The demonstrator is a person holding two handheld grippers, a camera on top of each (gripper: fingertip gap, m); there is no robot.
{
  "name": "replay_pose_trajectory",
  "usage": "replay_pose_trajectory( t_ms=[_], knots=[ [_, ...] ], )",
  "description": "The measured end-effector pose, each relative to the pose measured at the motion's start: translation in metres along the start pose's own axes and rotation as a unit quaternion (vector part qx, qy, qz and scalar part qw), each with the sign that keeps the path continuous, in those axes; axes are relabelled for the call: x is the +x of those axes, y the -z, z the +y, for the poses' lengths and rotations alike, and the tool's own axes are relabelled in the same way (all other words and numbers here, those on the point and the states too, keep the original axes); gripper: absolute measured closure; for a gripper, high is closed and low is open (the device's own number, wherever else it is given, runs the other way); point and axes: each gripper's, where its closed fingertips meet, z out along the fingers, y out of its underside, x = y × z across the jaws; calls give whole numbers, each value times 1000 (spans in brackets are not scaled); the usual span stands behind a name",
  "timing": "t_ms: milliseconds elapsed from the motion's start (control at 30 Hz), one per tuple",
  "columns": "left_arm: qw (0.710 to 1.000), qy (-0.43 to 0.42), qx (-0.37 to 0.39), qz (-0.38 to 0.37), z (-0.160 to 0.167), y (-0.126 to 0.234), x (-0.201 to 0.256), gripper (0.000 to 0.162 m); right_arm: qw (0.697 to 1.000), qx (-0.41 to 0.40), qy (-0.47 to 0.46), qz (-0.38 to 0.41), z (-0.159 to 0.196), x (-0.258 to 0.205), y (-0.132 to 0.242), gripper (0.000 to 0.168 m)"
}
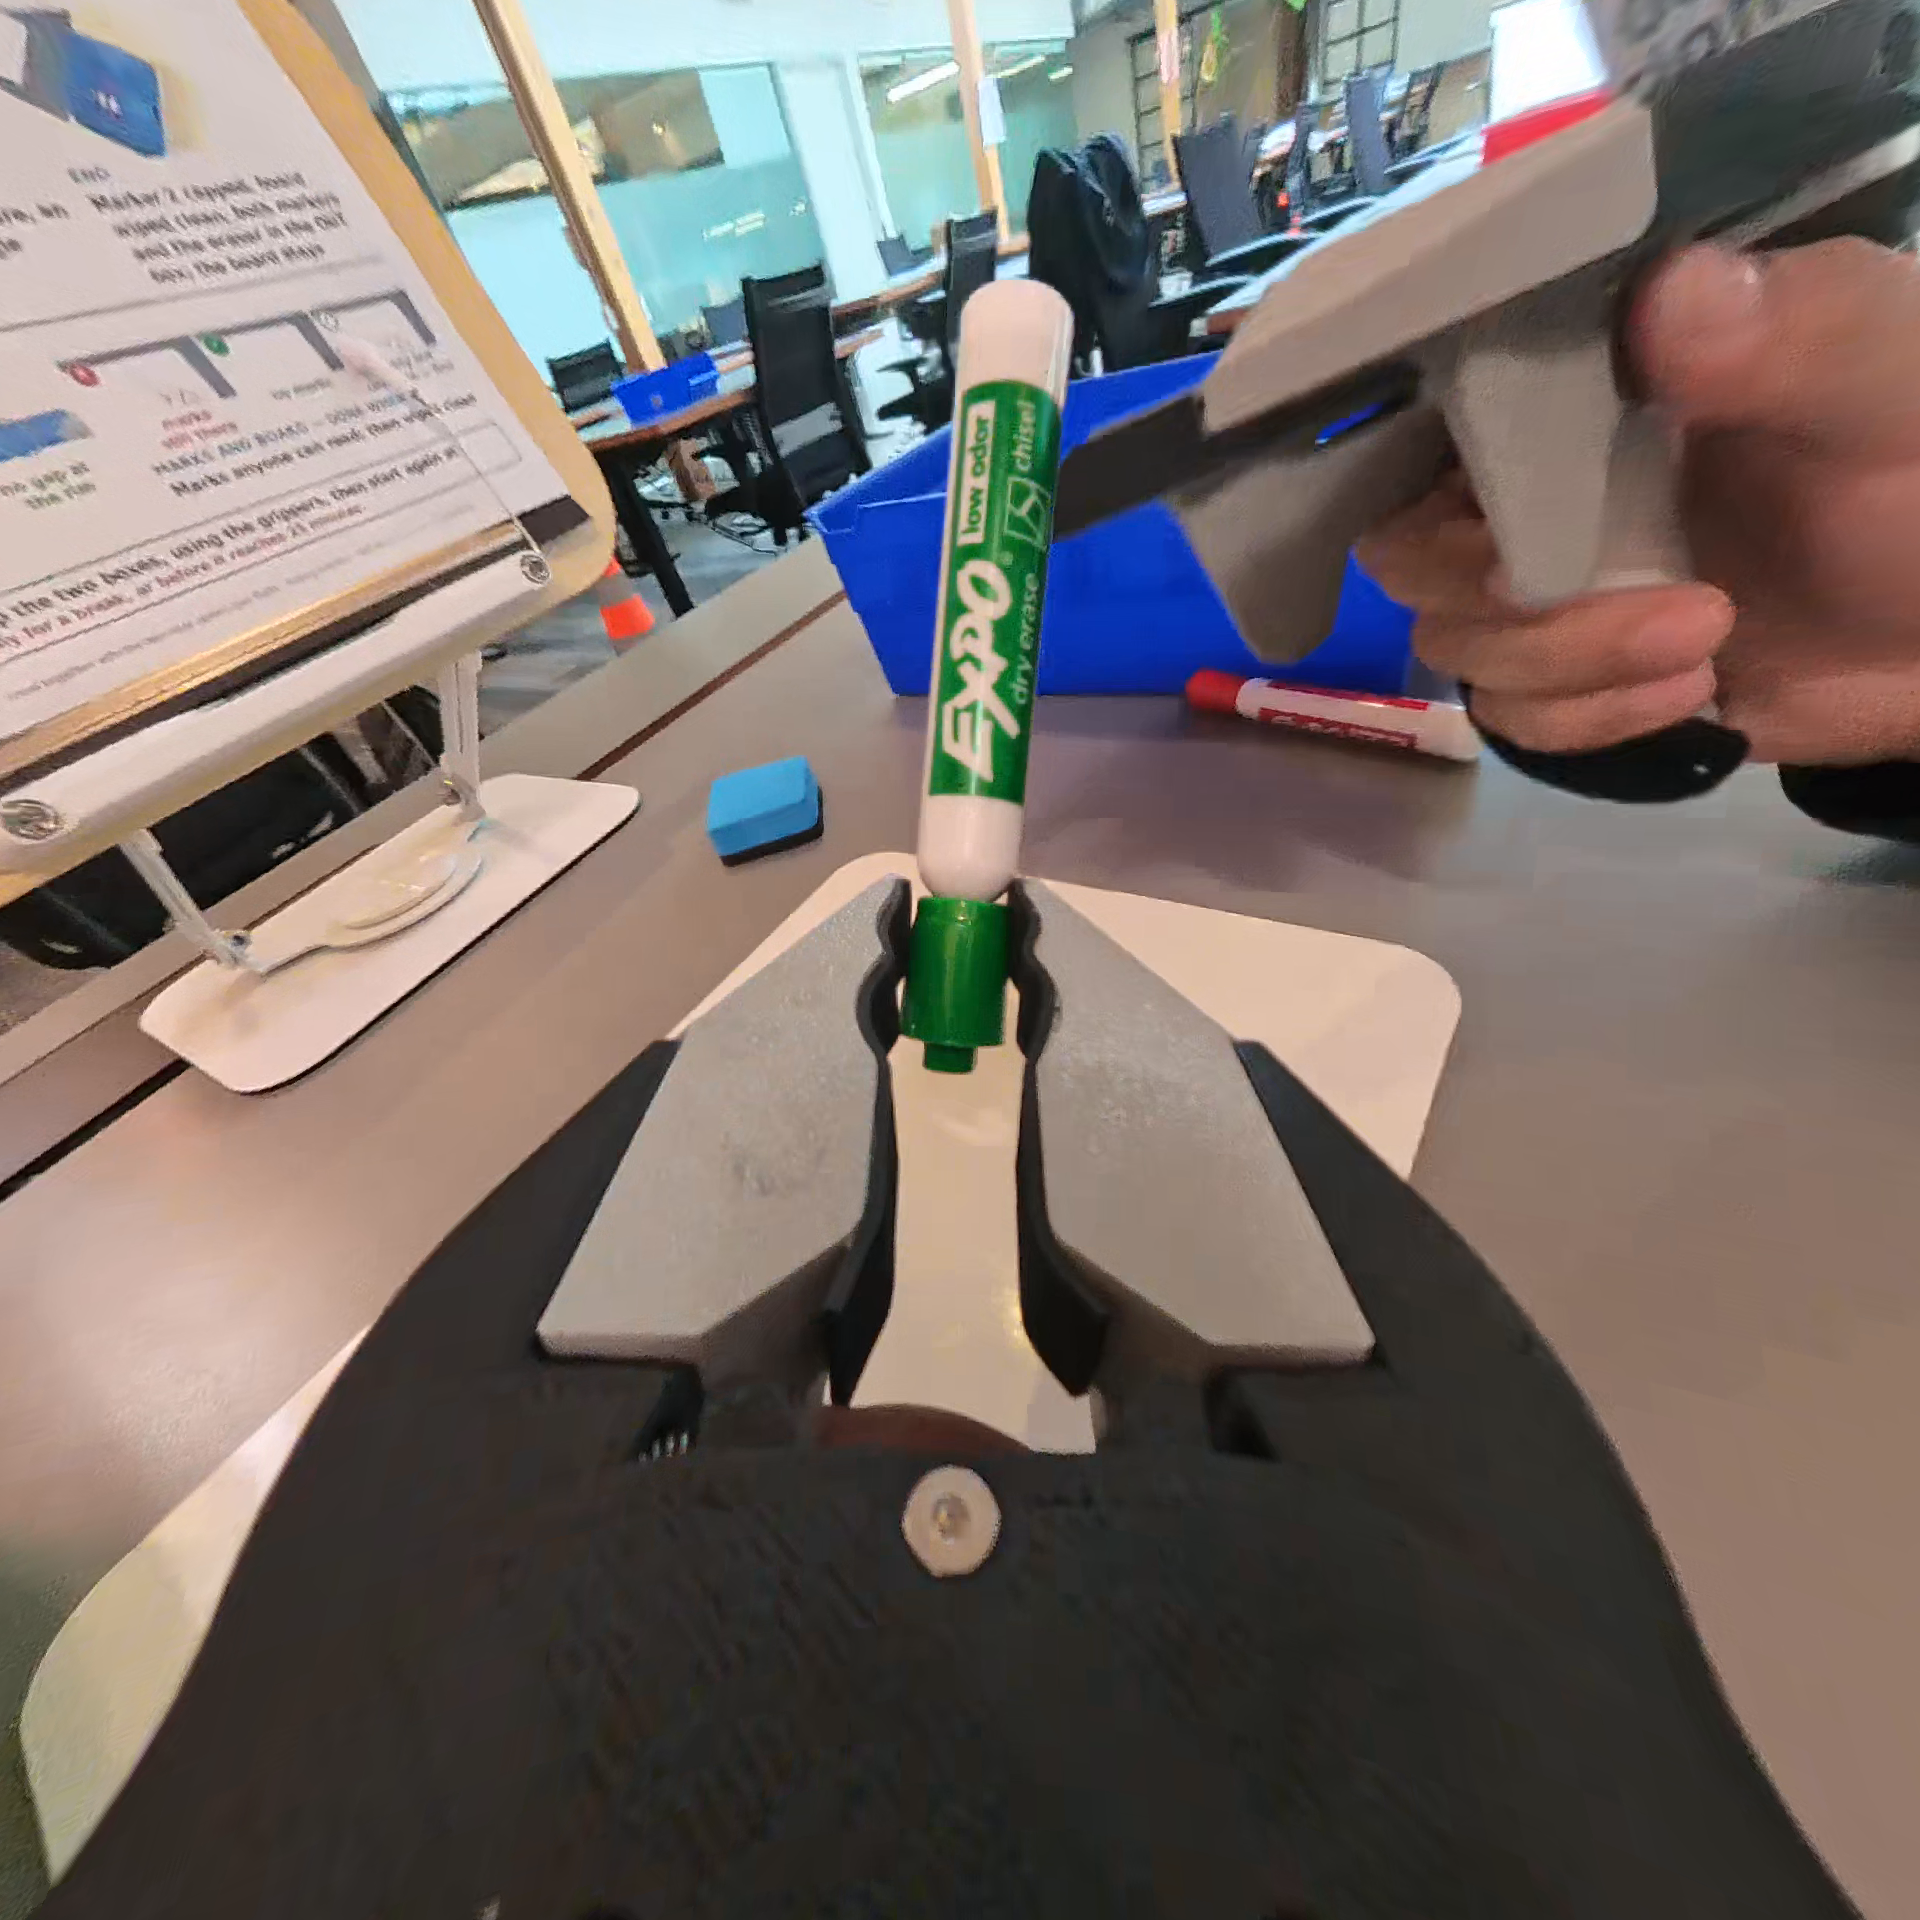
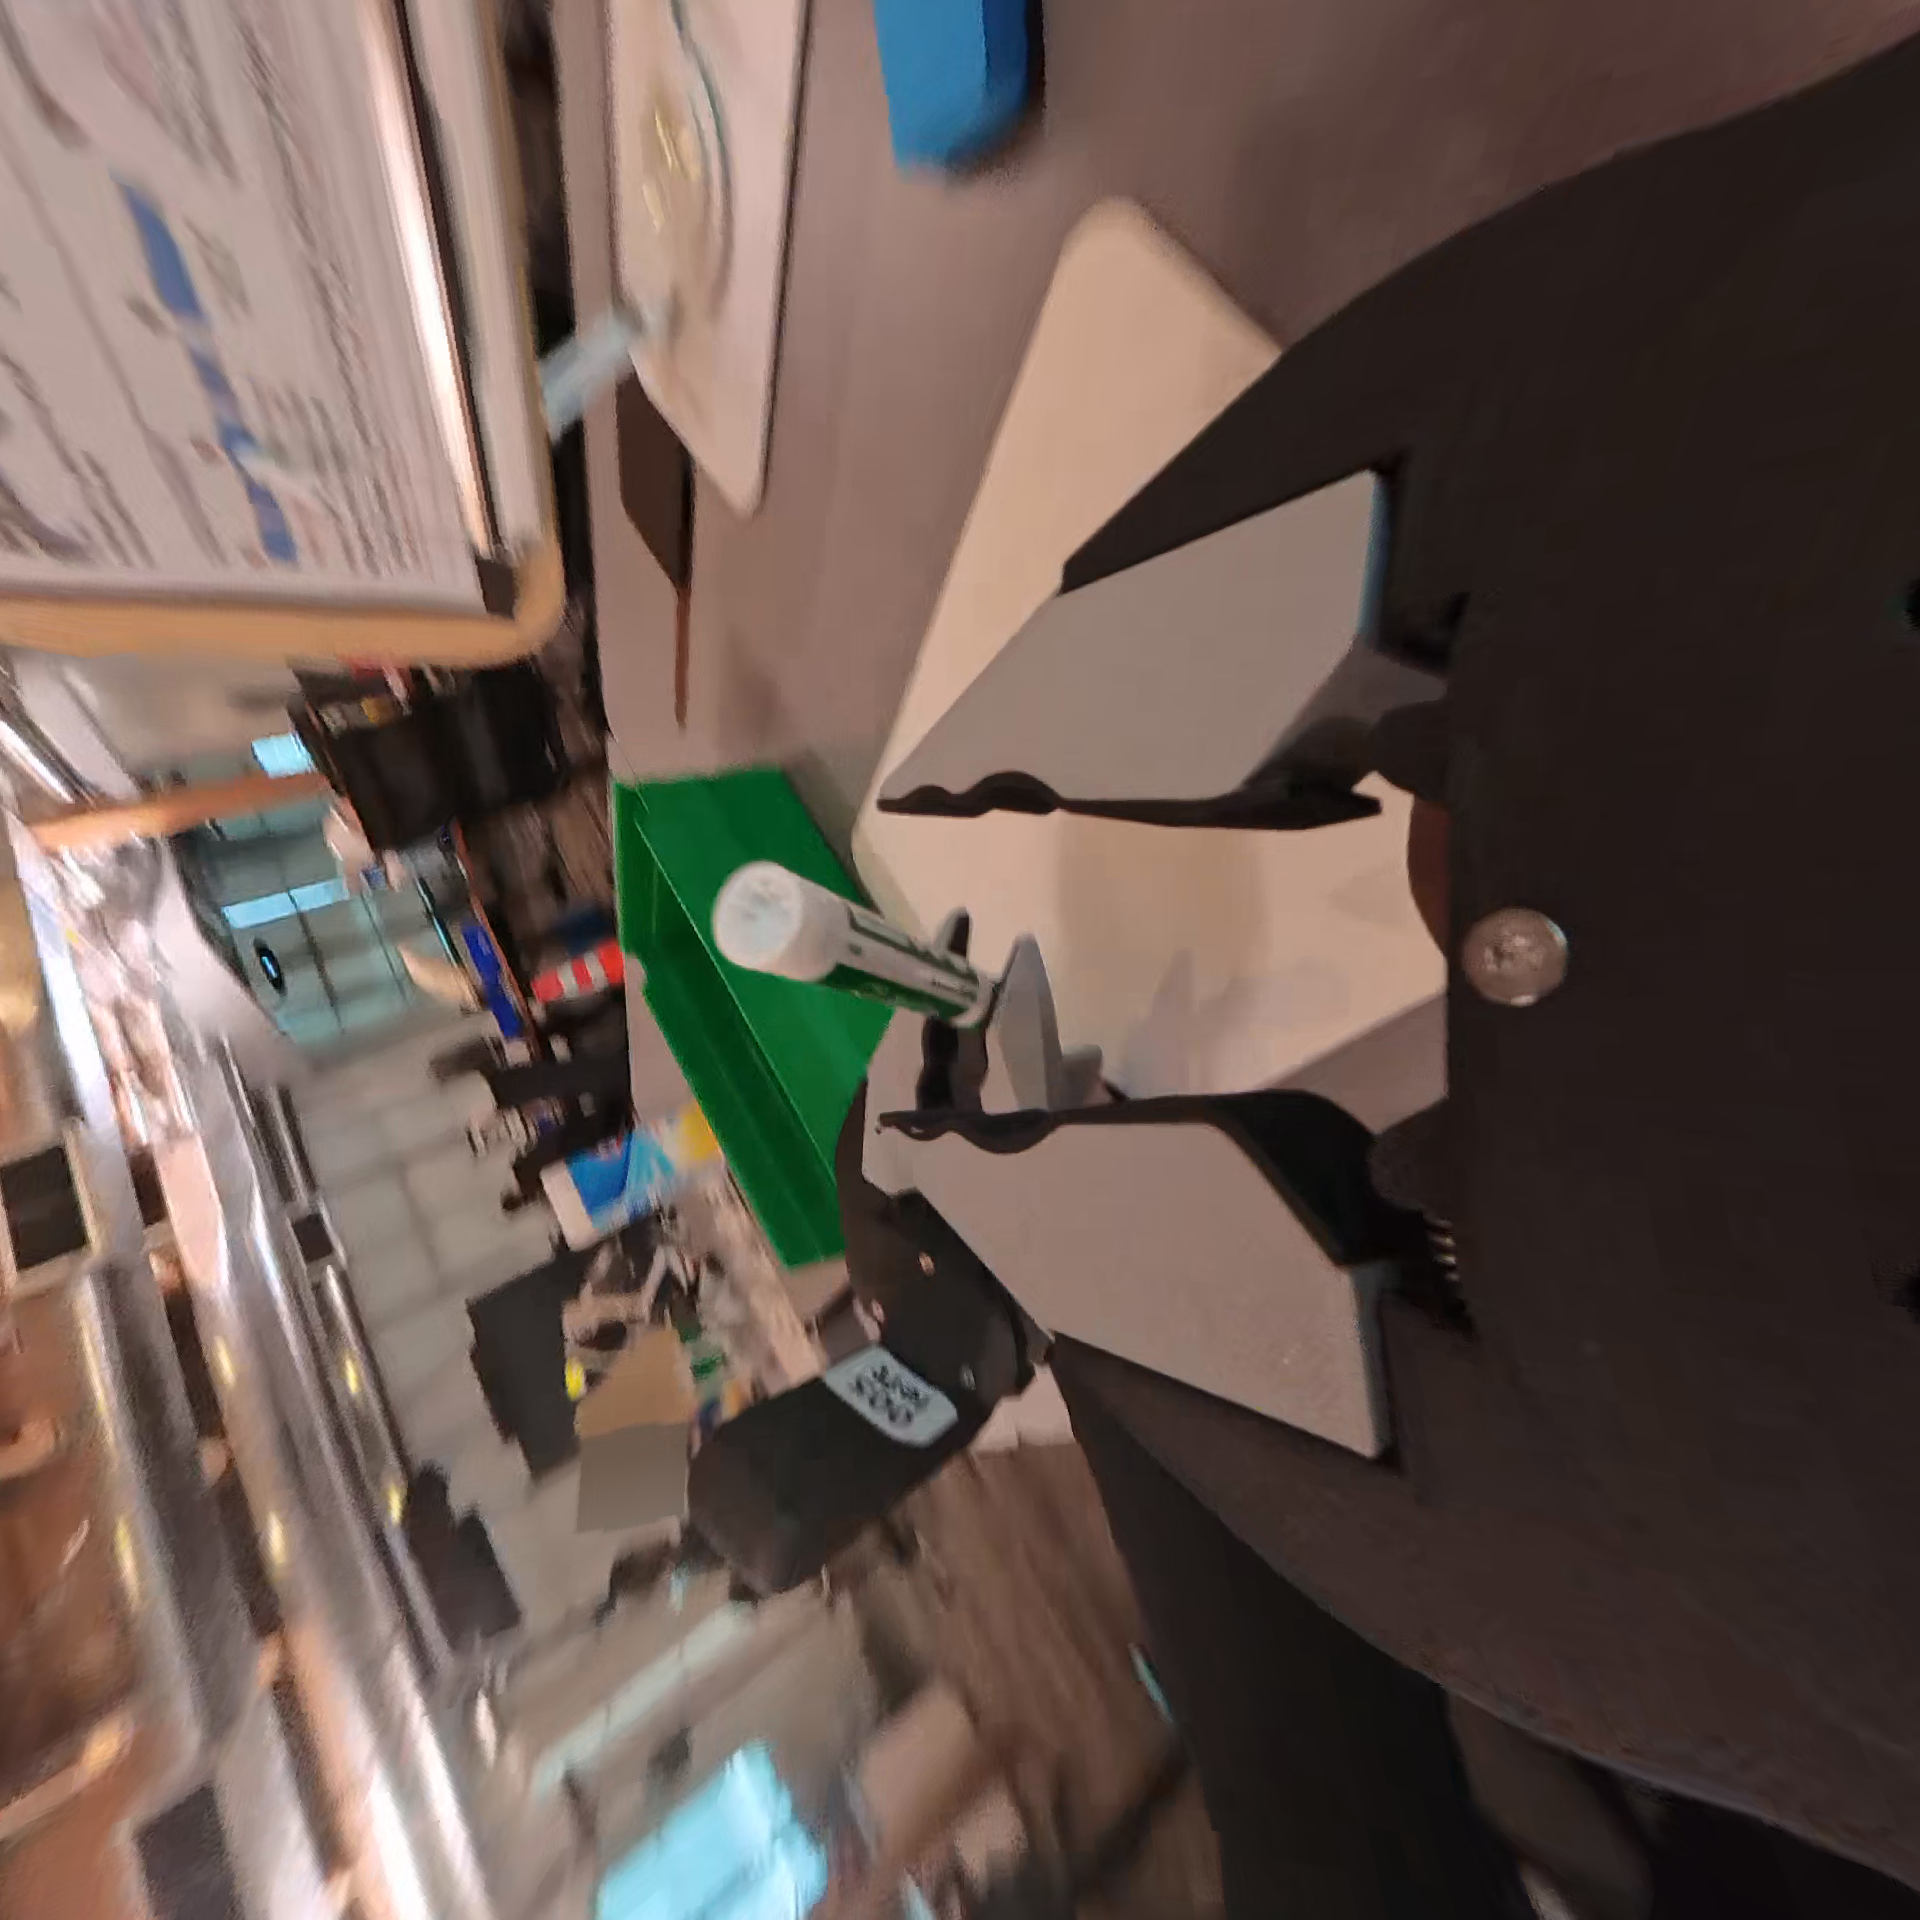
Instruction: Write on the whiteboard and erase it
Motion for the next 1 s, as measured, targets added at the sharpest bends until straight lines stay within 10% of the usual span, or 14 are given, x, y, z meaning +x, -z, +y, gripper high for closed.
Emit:
replay_pose_trajectory(
  t_ms=[167,300,567,1000],
  knots=[
    [997,-66,-26,-16,9,-2,7,146,989,-72,-54,-119,24,-15,-30,116],
    [994,-93,-34,-40,12,-2,5,146,982,-143,-22,-119,49,-7,-48,152],
    [989,-117,-70,-65,23,-6,-2,146,973,-145,-65,-168,56,2,-57,154],
    [975,-189,-22,-112,12,1,-2,144,969,-76,203,-121,49,-21,-50,154]
  ],
)
